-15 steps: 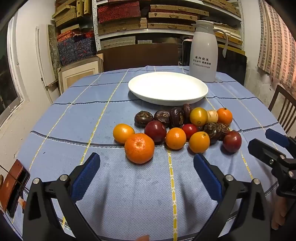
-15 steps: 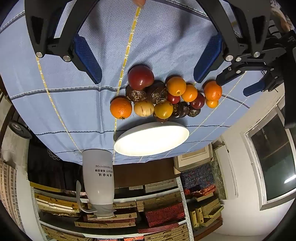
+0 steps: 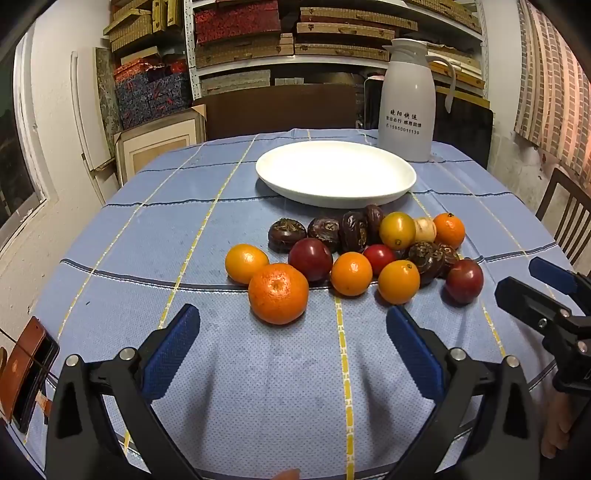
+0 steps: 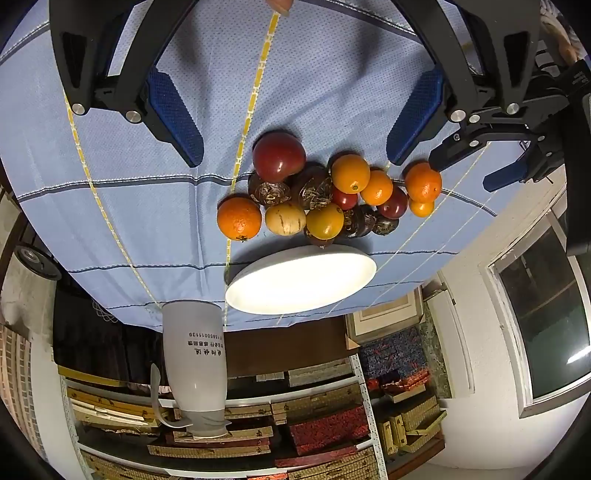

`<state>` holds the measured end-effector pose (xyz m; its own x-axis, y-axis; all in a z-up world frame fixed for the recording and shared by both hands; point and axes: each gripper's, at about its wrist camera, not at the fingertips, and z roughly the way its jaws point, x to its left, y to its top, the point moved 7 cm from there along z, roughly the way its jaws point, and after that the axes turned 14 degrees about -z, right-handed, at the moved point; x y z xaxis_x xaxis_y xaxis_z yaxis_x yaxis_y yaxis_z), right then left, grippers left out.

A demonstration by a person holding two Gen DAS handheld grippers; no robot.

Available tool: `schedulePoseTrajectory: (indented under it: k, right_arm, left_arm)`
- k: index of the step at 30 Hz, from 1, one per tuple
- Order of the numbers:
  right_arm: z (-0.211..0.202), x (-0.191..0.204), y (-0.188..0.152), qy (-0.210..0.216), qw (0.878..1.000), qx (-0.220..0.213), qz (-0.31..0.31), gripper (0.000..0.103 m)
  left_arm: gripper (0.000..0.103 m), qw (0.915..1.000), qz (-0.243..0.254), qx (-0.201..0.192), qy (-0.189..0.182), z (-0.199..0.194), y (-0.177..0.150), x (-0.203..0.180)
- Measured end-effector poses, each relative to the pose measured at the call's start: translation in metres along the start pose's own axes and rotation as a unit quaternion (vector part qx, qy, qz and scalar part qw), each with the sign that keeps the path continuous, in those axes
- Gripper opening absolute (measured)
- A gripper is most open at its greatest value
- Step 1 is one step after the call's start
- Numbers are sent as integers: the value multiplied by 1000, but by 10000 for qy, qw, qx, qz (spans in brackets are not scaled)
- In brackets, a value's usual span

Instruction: Organize fruits

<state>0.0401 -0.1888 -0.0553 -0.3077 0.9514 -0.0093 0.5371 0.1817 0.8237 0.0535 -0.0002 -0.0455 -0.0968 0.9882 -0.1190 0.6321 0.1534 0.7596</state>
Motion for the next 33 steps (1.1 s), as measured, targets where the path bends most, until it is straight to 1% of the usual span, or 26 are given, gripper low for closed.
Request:
schedulePoseTrajectory:
  k: [33]
  right_arm:
    - [-1,-1,0,31,10000,9,16,100]
  left_arm:
    - [99,10000,9,86,5,6,-4,0]
